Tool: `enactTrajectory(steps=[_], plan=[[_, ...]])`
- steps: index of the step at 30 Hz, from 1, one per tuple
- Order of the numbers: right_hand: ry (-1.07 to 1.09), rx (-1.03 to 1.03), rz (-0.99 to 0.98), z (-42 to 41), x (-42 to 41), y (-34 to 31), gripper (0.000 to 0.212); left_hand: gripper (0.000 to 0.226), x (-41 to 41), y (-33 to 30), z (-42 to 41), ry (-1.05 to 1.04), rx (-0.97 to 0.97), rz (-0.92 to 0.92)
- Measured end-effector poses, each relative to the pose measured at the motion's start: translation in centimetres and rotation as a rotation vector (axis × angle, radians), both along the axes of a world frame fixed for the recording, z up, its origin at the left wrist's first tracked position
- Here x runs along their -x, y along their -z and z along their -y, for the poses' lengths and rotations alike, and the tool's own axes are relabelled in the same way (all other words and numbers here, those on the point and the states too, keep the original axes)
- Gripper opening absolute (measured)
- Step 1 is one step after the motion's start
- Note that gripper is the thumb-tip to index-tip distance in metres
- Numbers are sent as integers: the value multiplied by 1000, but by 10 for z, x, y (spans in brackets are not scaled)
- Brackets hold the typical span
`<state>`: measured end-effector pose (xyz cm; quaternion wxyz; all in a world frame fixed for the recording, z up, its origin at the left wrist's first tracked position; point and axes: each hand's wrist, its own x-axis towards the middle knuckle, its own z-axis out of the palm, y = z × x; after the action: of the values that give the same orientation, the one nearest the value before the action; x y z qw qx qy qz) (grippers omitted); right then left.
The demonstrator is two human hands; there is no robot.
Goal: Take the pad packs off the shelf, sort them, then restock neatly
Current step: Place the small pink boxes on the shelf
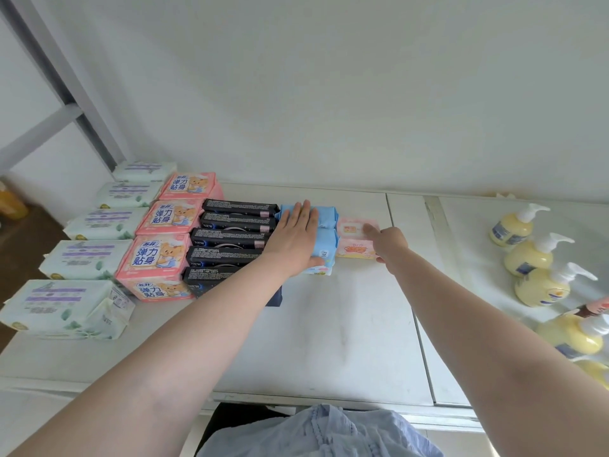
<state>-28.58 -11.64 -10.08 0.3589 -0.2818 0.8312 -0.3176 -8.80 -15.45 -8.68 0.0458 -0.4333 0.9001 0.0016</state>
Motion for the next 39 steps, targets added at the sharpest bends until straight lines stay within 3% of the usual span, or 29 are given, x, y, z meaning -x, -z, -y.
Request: enactTrajectory(steps=[8, 15, 19, 21, 23, 30, 39], plan=[[-51, -31, -88, -8, 2, -15, 45, 112, 0, -14, -4, 19, -26, 13], [-88, -32, -181, -35, -14, -33, 47, 89, -4, -32, -25, 15, -50, -1], [-101, 0, -183, -65, -30, -43, 35, 75, -7, -45, -43, 66, -36, -49], [-50, 11, -195, -85, -39, -43, 54, 67, -9, -49, -55, 120, -22, -121], [-10, -1, -200, -109, -48, -42, 59, 59, -12, -52, -72, 181, -24, -205], [144, -26, -197, -214, -102, -40, 47, 52, -35, -39, -152, 349, -159, -337], [339, -201, -231, -388, -157, -12, 46, 46, -53, 4, -277, 607, -328, -276]])
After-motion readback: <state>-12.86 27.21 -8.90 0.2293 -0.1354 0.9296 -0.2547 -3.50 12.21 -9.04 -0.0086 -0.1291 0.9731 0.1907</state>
